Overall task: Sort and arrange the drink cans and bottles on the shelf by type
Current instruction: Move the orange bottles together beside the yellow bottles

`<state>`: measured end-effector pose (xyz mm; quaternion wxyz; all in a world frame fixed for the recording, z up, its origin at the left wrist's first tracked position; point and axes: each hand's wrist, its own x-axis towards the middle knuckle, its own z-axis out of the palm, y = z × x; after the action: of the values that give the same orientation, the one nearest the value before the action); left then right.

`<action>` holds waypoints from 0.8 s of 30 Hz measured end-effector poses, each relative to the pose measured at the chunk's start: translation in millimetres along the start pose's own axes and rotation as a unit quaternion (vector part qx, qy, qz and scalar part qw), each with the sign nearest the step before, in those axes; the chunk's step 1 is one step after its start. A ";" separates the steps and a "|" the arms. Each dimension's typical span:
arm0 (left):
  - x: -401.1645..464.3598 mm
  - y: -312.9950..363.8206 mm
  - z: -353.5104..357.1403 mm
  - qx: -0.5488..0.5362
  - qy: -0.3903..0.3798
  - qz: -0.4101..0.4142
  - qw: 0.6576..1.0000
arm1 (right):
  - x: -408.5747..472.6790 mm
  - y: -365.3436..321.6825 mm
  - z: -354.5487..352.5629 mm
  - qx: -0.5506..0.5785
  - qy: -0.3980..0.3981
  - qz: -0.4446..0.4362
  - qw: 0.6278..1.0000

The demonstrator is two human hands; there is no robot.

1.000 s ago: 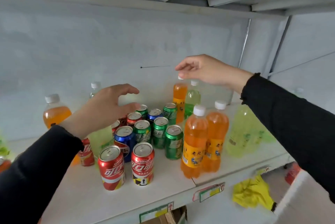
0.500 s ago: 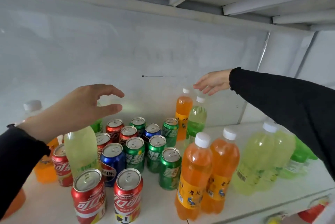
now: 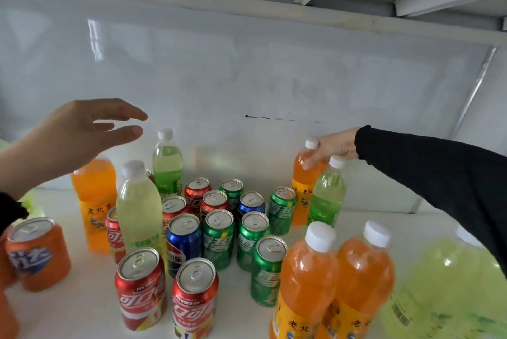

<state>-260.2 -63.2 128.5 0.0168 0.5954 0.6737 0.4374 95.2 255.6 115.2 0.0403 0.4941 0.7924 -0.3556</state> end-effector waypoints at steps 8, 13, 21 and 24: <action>-16.8 -46.8 -37.9 -0.007 0.149 -0.039 0.988 | -30.7 -44.2 -22.3 -0.097 0.094 -0.080 0.988; -23.7 -98.4 -55.3 -0.059 0.149 -0.144 0.977 | -71.8 -86.2 -19.1 -0.121 0.195 -0.172 0.958; -21.1 -142.3 -32.9 0.046 -0.164 -0.261 0.950 | -116.1 -130.3 36.4 -0.048 0.309 -0.283 0.907; -12.3 -143.8 -23.0 0.056 -0.228 -0.246 0.940 | -128.7 -140.1 57.6 -0.019 0.290 -0.293 0.911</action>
<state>-382.4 -73.2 48.9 0.2436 0.4945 0.8010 0.2333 30.4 87.5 199.2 -0.2877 0.3205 0.8850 -0.1769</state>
